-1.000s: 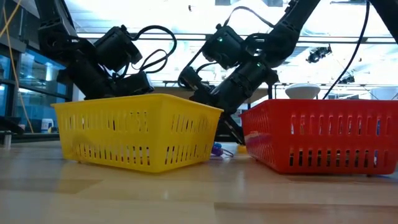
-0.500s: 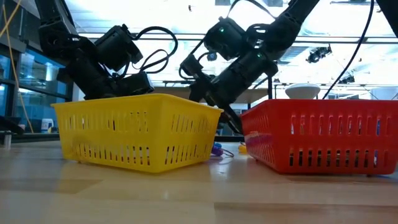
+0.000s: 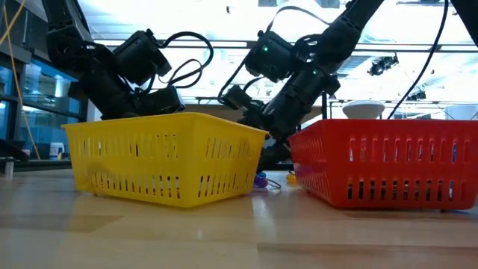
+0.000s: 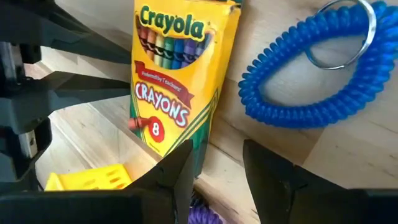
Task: Pick & Place Office Desk Supplies
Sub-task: Put the crayon box into the red bin
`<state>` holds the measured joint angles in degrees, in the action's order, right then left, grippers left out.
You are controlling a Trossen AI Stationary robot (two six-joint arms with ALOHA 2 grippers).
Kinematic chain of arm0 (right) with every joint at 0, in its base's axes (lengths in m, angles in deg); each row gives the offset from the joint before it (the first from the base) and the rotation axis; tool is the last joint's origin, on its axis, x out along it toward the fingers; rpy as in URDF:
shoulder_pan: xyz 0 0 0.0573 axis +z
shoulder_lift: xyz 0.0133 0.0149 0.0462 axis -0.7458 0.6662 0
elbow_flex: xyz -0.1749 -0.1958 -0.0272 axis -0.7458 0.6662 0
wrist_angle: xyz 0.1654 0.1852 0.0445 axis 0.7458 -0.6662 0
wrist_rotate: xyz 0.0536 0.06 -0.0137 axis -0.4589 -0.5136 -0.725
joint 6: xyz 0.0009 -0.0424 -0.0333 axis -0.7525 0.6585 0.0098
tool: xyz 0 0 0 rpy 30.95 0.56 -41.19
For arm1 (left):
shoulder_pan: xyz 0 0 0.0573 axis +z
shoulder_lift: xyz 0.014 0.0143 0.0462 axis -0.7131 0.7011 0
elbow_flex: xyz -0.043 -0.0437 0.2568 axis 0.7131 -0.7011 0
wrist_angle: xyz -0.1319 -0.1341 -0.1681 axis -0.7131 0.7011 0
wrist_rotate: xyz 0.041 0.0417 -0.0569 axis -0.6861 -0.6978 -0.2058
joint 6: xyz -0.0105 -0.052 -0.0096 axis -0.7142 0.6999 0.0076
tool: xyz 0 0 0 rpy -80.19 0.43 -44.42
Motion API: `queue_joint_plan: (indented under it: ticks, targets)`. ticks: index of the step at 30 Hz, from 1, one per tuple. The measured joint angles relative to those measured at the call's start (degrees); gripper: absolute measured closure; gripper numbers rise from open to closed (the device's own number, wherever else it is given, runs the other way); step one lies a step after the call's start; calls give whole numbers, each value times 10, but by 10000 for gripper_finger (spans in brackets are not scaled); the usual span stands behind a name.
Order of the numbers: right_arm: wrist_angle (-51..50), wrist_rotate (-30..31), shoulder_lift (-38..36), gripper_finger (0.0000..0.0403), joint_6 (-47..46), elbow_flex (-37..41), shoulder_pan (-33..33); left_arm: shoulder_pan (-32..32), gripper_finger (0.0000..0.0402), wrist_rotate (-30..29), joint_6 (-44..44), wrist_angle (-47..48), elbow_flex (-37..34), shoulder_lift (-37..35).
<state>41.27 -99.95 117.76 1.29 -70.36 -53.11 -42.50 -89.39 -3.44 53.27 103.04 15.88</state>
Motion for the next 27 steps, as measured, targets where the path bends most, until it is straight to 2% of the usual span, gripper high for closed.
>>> queue_joint_plan:
  ticks: [12,19,27]
  targets:
    - [3,3,1,275,0,0,0,0,303,0,-1,-23,-1,0]
    - [49,-20,25,275,-7,0,-1,0,303,0,-13,-56,-2,2]
    - [62,-19,26,275,-6,0,-2,18,303,18,-17,-73,-1,3]
